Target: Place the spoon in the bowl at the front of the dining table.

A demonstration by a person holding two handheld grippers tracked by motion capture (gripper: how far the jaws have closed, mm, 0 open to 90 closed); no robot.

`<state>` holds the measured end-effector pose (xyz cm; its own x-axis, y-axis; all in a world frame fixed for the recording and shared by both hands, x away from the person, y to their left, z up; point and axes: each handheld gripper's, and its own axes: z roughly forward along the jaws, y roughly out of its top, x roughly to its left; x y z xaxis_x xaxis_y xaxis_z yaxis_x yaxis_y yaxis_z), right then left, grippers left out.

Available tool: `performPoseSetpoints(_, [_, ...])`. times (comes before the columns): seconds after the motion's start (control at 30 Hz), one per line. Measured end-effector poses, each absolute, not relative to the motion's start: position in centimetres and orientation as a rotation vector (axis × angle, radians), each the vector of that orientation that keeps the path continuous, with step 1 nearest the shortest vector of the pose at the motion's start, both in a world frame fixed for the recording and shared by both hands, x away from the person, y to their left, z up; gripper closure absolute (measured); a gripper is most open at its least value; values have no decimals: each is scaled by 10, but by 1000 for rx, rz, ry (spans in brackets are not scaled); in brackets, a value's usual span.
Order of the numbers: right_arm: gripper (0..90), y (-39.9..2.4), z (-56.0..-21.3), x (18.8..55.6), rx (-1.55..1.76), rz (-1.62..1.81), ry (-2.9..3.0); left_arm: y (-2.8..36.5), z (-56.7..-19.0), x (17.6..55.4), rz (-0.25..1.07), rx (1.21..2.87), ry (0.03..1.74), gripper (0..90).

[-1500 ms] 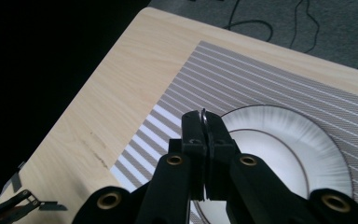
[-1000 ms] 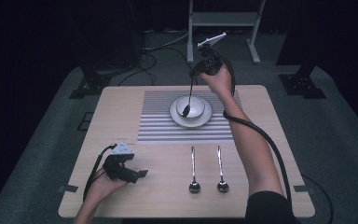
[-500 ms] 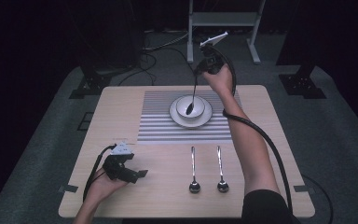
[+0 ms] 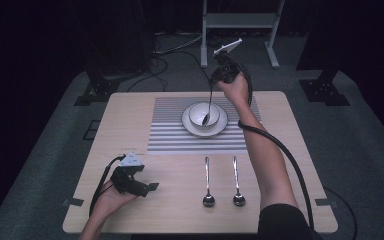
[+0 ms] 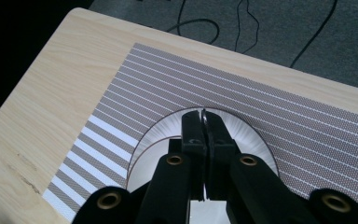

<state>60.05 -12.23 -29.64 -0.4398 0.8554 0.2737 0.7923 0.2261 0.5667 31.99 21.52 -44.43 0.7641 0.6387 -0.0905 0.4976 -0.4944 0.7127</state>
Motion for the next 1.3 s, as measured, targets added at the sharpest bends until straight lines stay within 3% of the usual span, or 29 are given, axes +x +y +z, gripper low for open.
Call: performPoseSetpoints(1.3, [777, -154, -340, 590, 1686, 914, 2425, 211, -447, 321, 232, 2212, 843, 73])
